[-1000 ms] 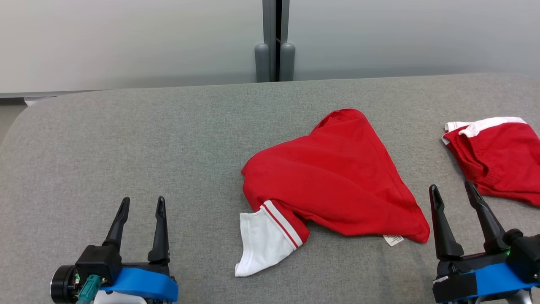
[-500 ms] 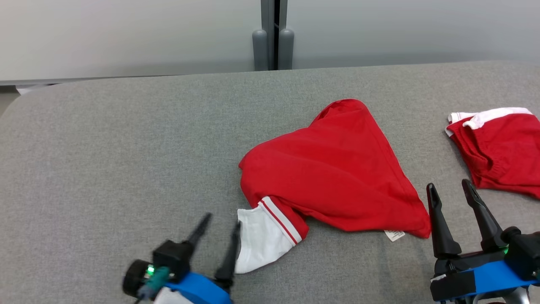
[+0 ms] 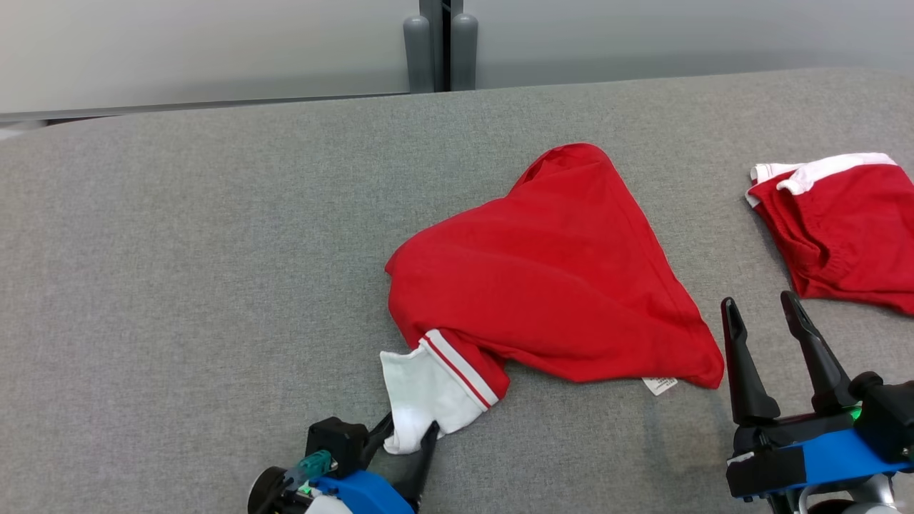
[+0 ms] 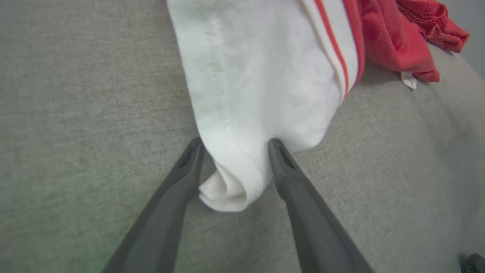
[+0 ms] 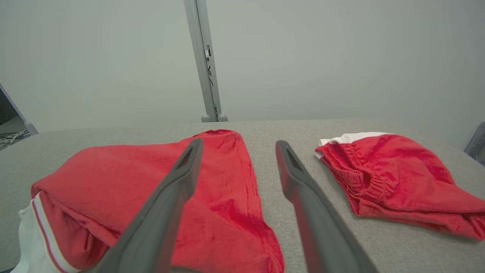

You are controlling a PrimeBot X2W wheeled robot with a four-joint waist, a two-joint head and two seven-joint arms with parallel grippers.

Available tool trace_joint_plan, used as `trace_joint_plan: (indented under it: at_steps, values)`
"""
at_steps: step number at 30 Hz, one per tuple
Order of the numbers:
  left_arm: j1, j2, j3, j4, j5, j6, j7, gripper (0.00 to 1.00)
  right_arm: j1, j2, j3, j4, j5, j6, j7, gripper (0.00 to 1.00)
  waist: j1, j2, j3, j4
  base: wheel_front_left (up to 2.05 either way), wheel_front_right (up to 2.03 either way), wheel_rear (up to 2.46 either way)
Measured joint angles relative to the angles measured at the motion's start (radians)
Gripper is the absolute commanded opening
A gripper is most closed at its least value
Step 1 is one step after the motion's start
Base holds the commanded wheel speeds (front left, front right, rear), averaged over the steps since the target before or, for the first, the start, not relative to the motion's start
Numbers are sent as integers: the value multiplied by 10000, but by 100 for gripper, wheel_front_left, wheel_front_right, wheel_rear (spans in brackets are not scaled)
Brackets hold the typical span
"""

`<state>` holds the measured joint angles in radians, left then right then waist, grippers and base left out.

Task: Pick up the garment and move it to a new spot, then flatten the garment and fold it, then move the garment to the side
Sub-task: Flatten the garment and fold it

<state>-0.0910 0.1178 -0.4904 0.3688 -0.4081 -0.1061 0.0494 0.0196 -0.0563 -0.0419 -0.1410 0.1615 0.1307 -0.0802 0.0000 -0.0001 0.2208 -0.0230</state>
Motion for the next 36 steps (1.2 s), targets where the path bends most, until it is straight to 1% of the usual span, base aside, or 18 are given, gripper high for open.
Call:
trace_joint_plan:
  at_steps: [1,4,7,9,13,17,21,24,28,31,34,35,36]
  values:
    - [-73,-17,-19,67,12,-4,-155,0,-23,0,-6,-2,2,0,-2,100,0,1,22,-10,0,0,0]
    - [-250,6,86,268,50,21,-633,0,-61,6,-42,0,31,0,-10,100,1,1,69,-10,0,0,0]
    - [-498,178,385,268,234,311,-1281,0,-75,10,-105,0,88,0,-17,100,1,2,84,19,0,0,0]
    - [-725,408,633,157,374,531,-1697,0,-78,13,-132,2,92,0,-35,100,1,3,73,62,0,0,0]
    - [-1307,1051,1076,-345,928,1037,-2410,0,-113,23,-150,48,209,0,-33,100,1,3,28,158,0,0,0]
    - [-1752,1701,1452,-1147,1632,1622,-2815,0,-160,33,-134,132,263,0,-21,100,0,3,-17,218,0,0,0]
    - [-1746,2013,1540,-1649,2117,1981,-2993,0,-221,36,-146,265,397,0,-15,100,1,3,-18,272,0,0,0]
    - [-1118,1900,1327,-1492,2148,2000,-3062,0,-255,36,-159,360,430,0,-48,100,0,3,5,294,0,0,0]
    - [-236,1407,817,-832,2023,1839,-3081,0,-284,42,-169,460,437,0,-88,100,1,3,45,309,0,0,0]
    - [120,984,420,-313,1967,1595,-3106,0,-311,42,-230,506,437,0,-102,100,-1,3,53,370,0,0,0]
    - [316,614,318,244,1799,1404,-3110,0,-343,44,-278,575,437,0,-100,100,0,3,50,467,0,0,0]
    - [325,537,364,349,1712,1335,-3110,2,-349,44,-290,583,437,0,-96,100,-1,3,38,509,0,0,0]
    - [331,462,474,416,1632,1302,-3110,42,-355,44,-305,585,437,0,-94,100,-1,3,29,548,0,0,0]
